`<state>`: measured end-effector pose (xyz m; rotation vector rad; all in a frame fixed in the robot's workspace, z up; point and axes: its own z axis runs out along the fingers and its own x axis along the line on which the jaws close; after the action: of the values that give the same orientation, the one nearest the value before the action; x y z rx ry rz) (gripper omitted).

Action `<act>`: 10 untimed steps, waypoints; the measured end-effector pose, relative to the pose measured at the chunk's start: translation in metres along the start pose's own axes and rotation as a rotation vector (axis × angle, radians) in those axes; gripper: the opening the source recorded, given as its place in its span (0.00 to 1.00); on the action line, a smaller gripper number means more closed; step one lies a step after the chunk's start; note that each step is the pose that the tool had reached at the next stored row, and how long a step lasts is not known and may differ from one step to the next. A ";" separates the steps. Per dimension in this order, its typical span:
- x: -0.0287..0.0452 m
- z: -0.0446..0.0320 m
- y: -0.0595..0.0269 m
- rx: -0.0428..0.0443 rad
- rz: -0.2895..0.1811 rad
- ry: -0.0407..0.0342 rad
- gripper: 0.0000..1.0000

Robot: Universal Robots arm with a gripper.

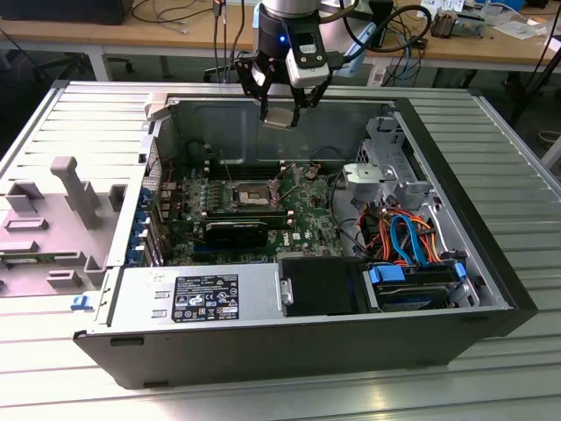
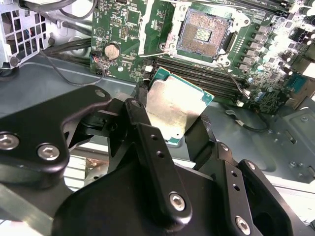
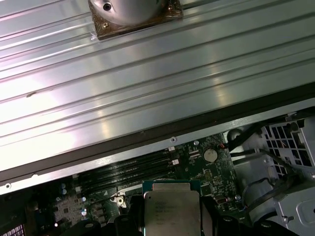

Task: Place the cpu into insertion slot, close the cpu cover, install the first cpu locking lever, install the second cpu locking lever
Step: 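Place the cpu into insertion slot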

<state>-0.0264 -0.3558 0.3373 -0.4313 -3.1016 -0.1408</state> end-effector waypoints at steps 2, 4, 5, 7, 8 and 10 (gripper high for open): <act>0.0000 0.0001 0.0000 0.0000 0.001 -0.0001 0.55; 0.0000 0.0001 0.0000 0.0000 0.003 -0.0003 0.55; 0.0000 0.0001 0.0000 0.0000 0.005 -0.0004 0.55; 0.0000 0.0002 0.0000 -0.0002 0.010 -0.0009 0.55; 0.0000 0.0002 0.0000 -0.0002 0.014 -0.0012 0.55; 0.0000 0.0002 0.0000 -0.0003 0.020 -0.0018 0.55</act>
<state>-0.0264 -0.3558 0.3370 -0.4620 -3.0981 -0.1408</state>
